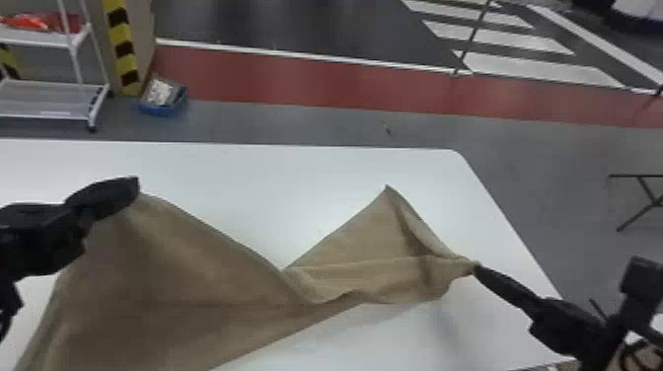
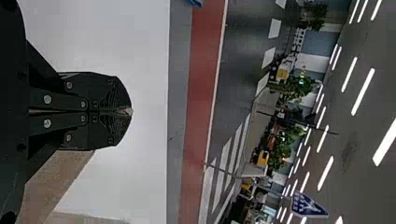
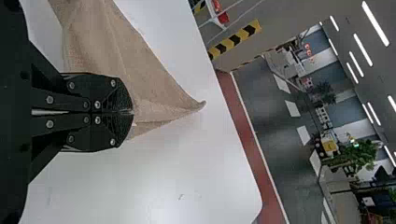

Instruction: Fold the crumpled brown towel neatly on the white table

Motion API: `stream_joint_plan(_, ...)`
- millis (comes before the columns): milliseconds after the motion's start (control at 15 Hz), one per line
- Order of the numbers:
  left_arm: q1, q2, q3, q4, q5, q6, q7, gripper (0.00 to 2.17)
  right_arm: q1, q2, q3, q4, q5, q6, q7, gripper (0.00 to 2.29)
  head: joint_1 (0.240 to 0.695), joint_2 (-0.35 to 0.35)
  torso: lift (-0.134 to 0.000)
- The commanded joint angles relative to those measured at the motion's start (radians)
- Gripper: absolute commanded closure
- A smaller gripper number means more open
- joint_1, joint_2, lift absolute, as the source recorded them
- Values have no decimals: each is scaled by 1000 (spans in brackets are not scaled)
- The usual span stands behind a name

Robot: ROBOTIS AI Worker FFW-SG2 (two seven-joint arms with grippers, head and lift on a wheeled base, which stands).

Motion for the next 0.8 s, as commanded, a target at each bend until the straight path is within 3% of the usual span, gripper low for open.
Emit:
stream_joint_plan(0,29,12,136,-51,185,13,-14,1619,-51,-32,-108,-38,-57,130,1,1798,695,-275,-124)
stream_joint_plan(200,35,26,237,-101,298,114,-28,1619,-97,-91,-183,-87,-102,302,12,1798,695,-295,-124)
stream_joint_plan(333,52,29,303,-103,410,117,-65,1619,-123,-131,-223,-100,-152,431,29,1798,695,-305,-124)
stream_joint_plan(400,52,29,311,-103,419,117,-80,1619,-144,-148,-206,-90,-143,458,29,1798,695,-308,-124)
stream_joint_plan(533,29,32,303,-78,403,117,-80,1619,-181,-151,-128,-72,-77,458,19,1798,695,-308,-124)
stream_joint_plan(733,-96,37,256,84,387,99,-83,1619,-307,-153,16,11,33,437,-2,1798,695,-270,-124)
